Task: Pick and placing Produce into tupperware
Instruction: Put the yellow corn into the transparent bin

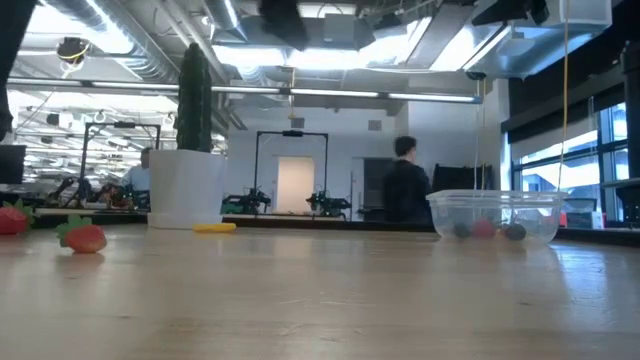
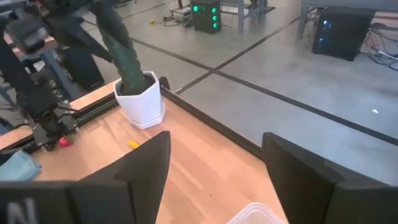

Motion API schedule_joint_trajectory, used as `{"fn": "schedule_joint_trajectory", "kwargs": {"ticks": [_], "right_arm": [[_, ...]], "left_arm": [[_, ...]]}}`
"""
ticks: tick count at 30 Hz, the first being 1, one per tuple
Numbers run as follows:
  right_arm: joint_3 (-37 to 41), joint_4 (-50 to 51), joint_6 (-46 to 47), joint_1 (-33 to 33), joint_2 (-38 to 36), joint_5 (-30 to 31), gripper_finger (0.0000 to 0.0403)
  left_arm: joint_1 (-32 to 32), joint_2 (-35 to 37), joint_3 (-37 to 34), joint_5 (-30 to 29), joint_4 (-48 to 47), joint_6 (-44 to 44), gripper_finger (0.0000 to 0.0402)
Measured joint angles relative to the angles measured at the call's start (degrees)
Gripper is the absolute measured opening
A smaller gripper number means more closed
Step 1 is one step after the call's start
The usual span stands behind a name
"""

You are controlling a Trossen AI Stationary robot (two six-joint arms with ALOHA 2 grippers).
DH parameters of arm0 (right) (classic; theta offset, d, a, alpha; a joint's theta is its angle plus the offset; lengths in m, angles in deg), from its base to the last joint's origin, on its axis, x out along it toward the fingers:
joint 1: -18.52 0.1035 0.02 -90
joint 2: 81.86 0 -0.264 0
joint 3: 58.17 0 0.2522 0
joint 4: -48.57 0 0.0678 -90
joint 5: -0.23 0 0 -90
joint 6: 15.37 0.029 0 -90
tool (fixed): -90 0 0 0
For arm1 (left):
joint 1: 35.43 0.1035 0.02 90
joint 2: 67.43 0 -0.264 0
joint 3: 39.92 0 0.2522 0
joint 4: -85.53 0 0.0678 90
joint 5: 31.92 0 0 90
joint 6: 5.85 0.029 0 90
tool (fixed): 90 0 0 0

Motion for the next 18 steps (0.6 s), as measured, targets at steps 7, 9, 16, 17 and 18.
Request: {"fn": "schedule_joint_trajectory", "kwargs": {"ticks": [7, 9, 16, 17, 18], "right_arm": [[0.02, -1.91, -1.39, 0.02, 0.0, 0.02, 0.0255], [0.02, -2.12, -1.38, 0.02, 0.0, 0.03, 0.0255], [0.02, -2.13, -1.39, 0.02, 0.0, 0.02, 0.0255], [0.02, -2.13, -1.39, 0.02, 0.0, 0.02, 0.0255], [0.02, -2.13, -1.39, 0.0, 0.0, 0.02, 0.0255]], "left_arm": [[1.29, 3.51, -0.07, -0.37, -11.51, 0.18, 0.0165], [1.5, 3.61, -0.06, -0.4, -14.37, 0.15, 0.0165], [1.56, 2.01, -0.13, -4.46, -19.61, 0.17, 0.0192], [1.44, 1.75, -0.13, -4.46, -19.53, 0.25, 0.0202], [1.32, 1.51, -0.13, -4.46, -19.81, 0.3, 0.0214]]}}
